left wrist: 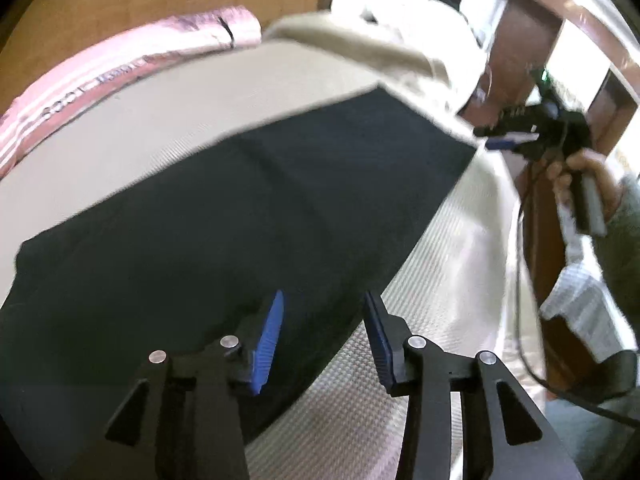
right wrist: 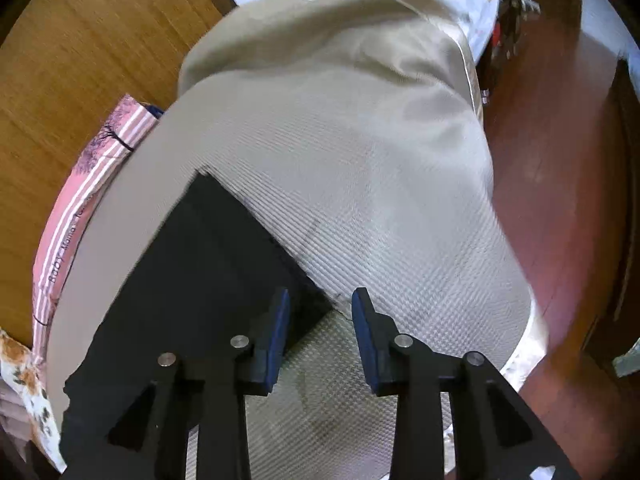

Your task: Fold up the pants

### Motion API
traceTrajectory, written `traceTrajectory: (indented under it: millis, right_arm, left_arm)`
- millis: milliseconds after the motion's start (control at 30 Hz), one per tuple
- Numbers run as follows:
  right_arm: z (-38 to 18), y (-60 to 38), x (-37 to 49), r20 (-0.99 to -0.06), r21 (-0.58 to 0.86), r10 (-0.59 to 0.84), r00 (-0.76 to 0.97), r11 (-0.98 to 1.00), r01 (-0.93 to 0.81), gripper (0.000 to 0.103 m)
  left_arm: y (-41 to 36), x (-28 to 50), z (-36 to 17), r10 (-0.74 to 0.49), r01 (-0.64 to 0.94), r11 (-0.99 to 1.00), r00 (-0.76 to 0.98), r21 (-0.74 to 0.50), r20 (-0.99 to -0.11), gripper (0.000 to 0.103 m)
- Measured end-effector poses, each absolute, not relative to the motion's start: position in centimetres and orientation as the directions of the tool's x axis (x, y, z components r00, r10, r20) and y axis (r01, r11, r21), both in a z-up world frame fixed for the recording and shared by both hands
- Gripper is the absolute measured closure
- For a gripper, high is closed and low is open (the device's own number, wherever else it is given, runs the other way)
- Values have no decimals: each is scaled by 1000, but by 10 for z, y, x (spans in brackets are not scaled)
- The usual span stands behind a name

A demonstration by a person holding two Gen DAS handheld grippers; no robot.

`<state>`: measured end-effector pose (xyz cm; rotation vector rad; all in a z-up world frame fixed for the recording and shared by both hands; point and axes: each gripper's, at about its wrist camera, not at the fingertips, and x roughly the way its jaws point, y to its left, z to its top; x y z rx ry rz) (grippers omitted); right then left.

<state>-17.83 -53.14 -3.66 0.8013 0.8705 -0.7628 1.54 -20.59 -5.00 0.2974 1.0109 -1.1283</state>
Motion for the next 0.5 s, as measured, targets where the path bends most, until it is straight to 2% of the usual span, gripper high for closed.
traceTrajectory:
  millis: [100, 200, 333, 500]
  right_arm:
    - [-13, -518, -157, -847, 272, -245, 471, 562, 781, 72]
    - [4, -490, -114, -830, 285, -174, 529, 682, 673, 72]
    - [3, -428, -30, -833, 331, 37, 552, 833, 444, 72]
    - [-18, -327, 77, -833, 407, 302, 463, 902, 146, 72]
  left_arm:
    - [-177, 35, -34, -640, 810, 510, 134, -288, -756, 51]
    - [-139, 65, -27, -600, 714, 648, 265, -265, -755, 51]
    - [-85, 100, -32, -466, 551, 811, 408, -195, -785, 51]
    - [-30, 114, -50, -348, 422, 896, 467, -141, -813, 51]
